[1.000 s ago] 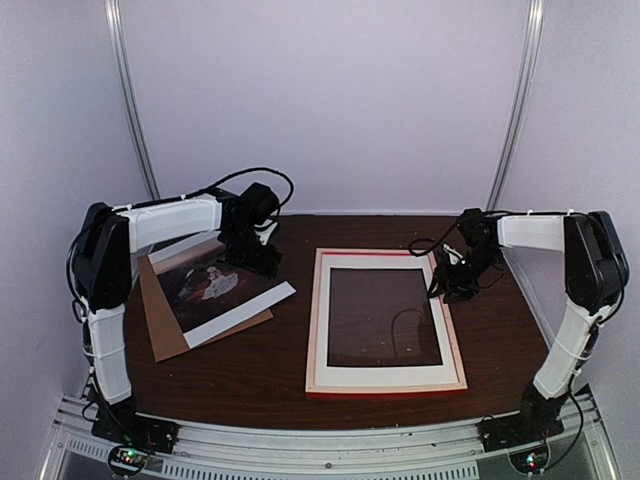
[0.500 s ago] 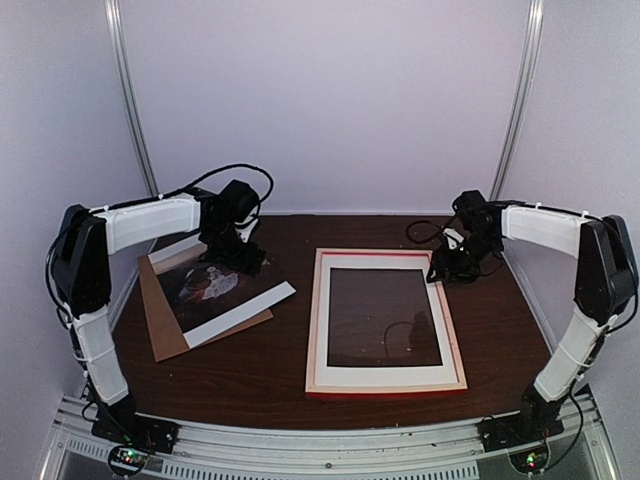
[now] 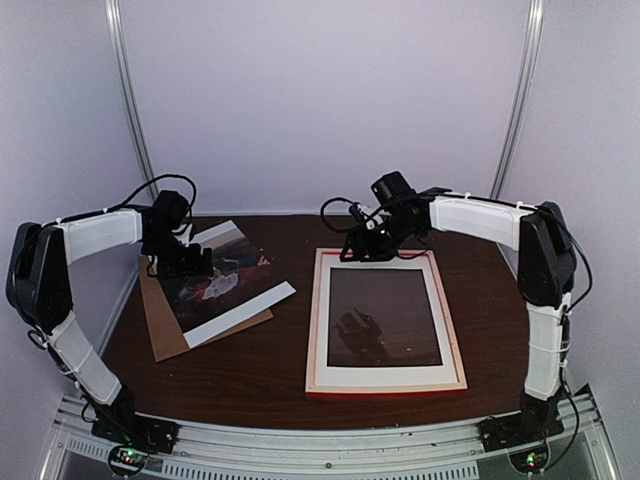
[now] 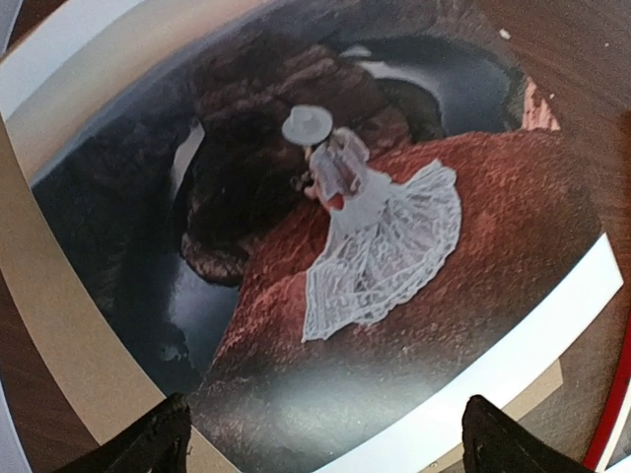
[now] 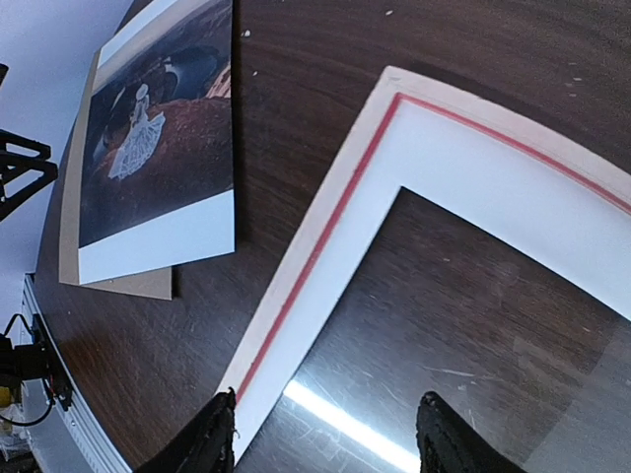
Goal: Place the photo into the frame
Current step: Place the mat board on the glass panel, then pick up the photo from the backboard.
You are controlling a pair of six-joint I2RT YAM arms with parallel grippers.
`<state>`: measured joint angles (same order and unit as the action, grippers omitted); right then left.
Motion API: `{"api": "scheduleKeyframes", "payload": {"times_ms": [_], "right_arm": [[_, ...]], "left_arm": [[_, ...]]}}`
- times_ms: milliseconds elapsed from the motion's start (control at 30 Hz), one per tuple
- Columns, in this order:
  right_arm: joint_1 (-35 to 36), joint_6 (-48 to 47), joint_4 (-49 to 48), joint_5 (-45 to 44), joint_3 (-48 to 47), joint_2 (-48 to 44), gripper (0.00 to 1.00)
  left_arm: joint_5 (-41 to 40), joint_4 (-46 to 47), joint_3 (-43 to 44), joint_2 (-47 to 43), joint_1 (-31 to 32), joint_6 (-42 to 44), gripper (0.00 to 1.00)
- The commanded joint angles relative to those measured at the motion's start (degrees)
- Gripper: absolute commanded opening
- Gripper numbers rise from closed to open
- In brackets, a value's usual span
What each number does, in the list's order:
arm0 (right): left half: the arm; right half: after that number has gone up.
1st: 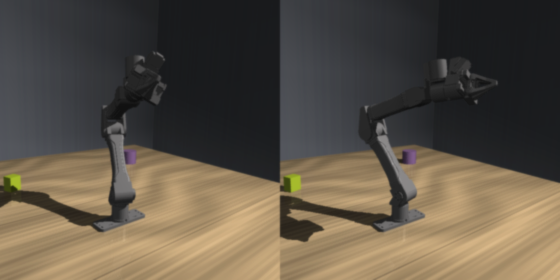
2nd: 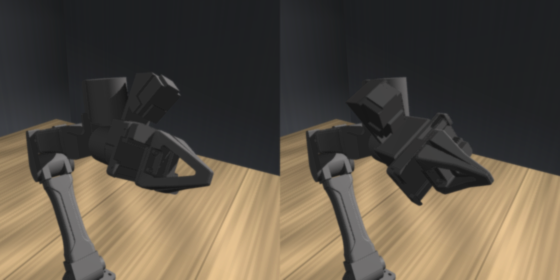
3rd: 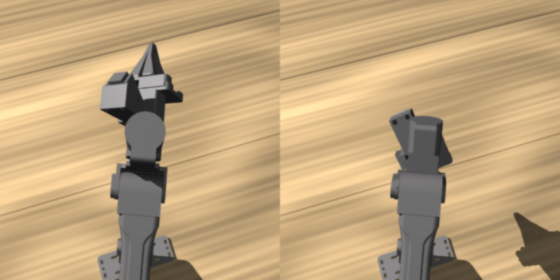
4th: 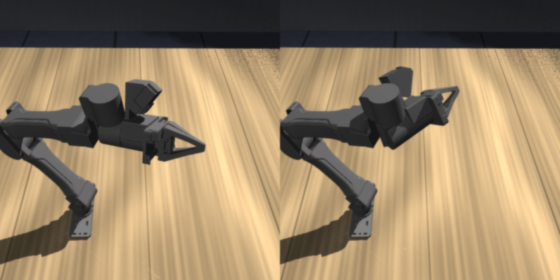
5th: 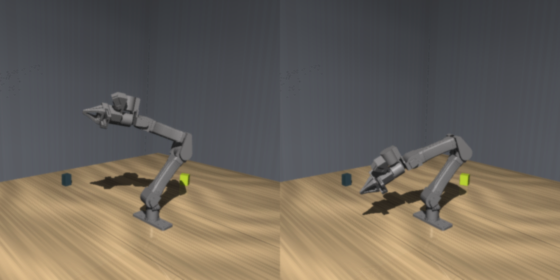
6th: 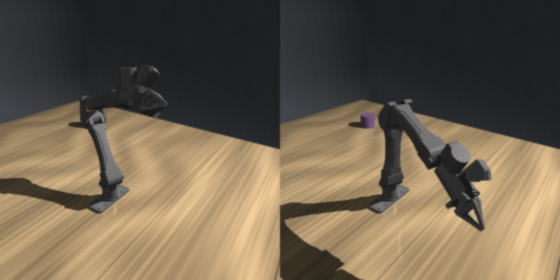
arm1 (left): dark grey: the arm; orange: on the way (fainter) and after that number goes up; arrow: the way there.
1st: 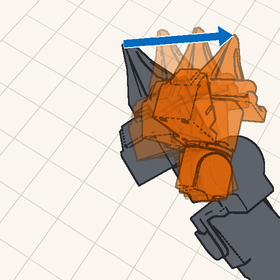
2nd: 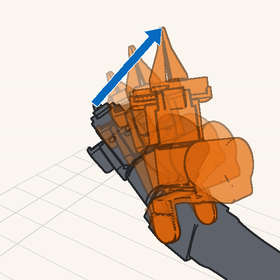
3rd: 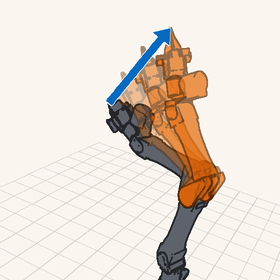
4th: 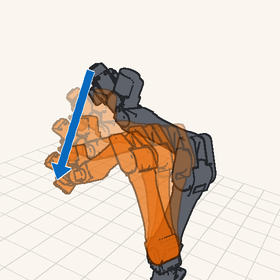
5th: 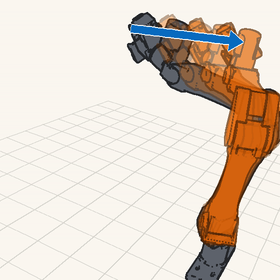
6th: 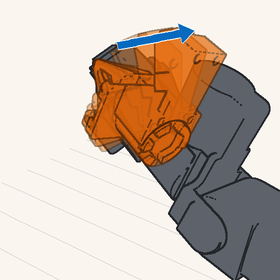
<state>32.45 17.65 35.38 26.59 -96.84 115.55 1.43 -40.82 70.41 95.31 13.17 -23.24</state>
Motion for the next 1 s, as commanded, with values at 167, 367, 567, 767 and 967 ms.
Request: {"api": "scheduleKeyframes", "payload": {"times_ms": [167, 367, 567, 767, 967], "right_arm": [[7.57, 5.61, -5.87, 7.1, -13.3, 13.75, 0.62], [10.32, 8.63, -6.71, 8.26, -22.89, 23.24, 0.62], [10.9, 9.83, -4.52, 7.01, -31.51, 30.26, 0.61], [11.33, 9.17, -2.56, 2.68, -34.99, 33.05, 0.61], [11.87, 9.15, -1.6, 1.95, -37.6, 35.65, 0.6]], "left_arm": [[0.86, 7.69, -12.46, -5.68, -3.1, -6.5, 0.95], [0.4, 9.24, -15.96, -6.53, -3.5, -7.57, 0.94], [0.01, 9.57, -17.16, -6.44, -3.5, -7.69, 0.94], [-0.38, 9.77, -18.23, -6.79, -3.5, -8.12, 0.94], [-0.22, 10.04, -18.71, -6.24, -3.5, -8.56, 0.94]]}}
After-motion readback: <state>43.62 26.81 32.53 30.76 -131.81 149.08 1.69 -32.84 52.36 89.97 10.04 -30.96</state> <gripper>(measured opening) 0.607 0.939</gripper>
